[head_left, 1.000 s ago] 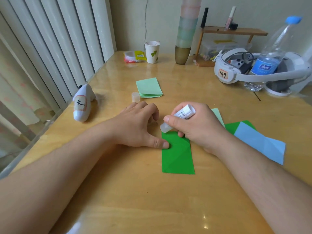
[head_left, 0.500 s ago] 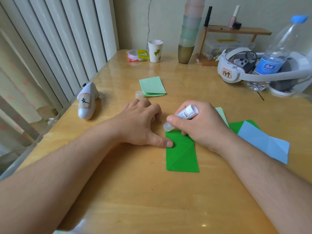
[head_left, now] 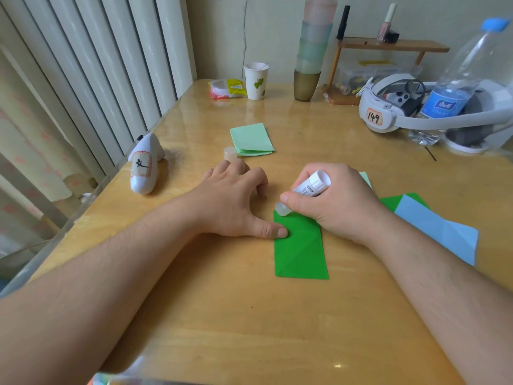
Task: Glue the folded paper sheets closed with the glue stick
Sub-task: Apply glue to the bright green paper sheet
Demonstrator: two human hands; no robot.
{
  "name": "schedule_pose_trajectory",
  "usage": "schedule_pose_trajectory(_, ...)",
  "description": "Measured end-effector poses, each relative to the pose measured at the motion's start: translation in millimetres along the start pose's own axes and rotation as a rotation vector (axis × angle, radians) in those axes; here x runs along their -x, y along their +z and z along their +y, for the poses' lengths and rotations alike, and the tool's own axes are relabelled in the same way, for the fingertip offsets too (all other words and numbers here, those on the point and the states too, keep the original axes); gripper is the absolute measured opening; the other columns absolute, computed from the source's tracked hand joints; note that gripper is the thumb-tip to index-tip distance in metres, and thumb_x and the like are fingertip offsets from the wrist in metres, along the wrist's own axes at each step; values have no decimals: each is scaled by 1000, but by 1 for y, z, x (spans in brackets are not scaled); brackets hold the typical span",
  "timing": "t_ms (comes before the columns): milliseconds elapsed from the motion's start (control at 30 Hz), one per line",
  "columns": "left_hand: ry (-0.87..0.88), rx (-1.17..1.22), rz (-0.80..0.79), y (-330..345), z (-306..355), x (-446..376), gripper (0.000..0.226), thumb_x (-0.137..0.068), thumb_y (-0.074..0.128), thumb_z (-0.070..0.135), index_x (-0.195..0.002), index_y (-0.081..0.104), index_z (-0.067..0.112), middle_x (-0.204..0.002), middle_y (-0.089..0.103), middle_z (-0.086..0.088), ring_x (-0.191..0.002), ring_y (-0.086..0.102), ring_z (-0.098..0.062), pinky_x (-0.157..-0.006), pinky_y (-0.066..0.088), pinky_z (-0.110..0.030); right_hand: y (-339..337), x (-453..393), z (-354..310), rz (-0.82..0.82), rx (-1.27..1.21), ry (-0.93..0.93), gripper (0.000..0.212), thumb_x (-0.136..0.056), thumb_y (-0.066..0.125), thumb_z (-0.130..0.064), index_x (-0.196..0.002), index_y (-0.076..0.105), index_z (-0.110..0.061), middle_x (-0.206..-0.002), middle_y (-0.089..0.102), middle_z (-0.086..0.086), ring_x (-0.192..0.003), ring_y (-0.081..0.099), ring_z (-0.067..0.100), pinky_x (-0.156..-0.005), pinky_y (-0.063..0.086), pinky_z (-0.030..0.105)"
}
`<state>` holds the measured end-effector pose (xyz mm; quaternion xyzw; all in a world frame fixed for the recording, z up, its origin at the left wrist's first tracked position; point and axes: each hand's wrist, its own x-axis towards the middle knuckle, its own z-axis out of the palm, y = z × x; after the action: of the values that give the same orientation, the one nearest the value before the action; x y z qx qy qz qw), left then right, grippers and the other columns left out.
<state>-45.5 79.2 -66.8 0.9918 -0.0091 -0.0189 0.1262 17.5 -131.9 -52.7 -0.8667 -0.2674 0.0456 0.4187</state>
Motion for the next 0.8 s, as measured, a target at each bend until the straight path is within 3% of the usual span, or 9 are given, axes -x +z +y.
schedule_pose_trajectory(600,0,-5,1,0,0,2,88,-45,45,104,-110,43,45,-117,38,9,-116,33,-18,-109,33,-41,-22,5,14,63,62,20,24,-75,82,-34,-71,63,-20,-56,58,-11,-53,45,6,-56,38,28)
schedule_pose_trajectory(800,3,-4,-6,-1,0,1,83,-51,54,100,-111,44,44,-118,38,9,-116,32,-17,-107,31,-39,-25,0,18,181,-186,16,29,-77,78,-35,-75,61,-11,-58,55,-1,-57,47,17,-57,40,34)
